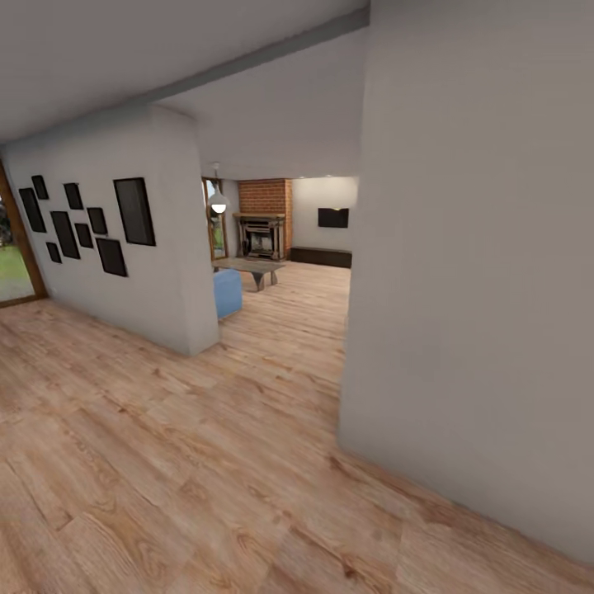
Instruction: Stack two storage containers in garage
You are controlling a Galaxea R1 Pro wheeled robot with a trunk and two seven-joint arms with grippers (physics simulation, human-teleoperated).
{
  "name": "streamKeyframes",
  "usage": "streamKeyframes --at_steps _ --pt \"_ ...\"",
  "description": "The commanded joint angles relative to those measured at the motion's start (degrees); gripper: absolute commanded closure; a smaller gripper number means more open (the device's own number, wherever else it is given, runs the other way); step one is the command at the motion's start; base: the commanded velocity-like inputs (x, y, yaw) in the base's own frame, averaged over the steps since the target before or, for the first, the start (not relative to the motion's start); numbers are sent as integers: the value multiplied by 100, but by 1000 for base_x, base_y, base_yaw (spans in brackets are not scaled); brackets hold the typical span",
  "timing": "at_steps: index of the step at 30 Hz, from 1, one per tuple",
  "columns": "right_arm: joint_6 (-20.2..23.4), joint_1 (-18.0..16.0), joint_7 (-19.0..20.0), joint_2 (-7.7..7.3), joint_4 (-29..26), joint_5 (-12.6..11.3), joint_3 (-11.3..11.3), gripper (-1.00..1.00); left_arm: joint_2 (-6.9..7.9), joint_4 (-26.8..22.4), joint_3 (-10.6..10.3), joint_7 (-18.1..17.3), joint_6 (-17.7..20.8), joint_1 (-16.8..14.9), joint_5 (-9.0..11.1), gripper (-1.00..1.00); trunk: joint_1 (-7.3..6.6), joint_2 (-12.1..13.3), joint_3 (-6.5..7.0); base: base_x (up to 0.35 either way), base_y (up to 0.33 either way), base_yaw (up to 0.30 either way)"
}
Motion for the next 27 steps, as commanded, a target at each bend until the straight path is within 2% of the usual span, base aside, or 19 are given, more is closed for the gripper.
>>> streamKeyframes --at_steps 1,27 --pt "-32 -8 -21 3 18 -21 43 -100 0 2 -49 19 -12 -5 44 -100 5 -8 -10 326 0 276" --pt "-55 -7 -39 11 18 -21 26 -100 5 2 -49 20 -16 -5 44 -100 5 -8 -10 326 0 275"
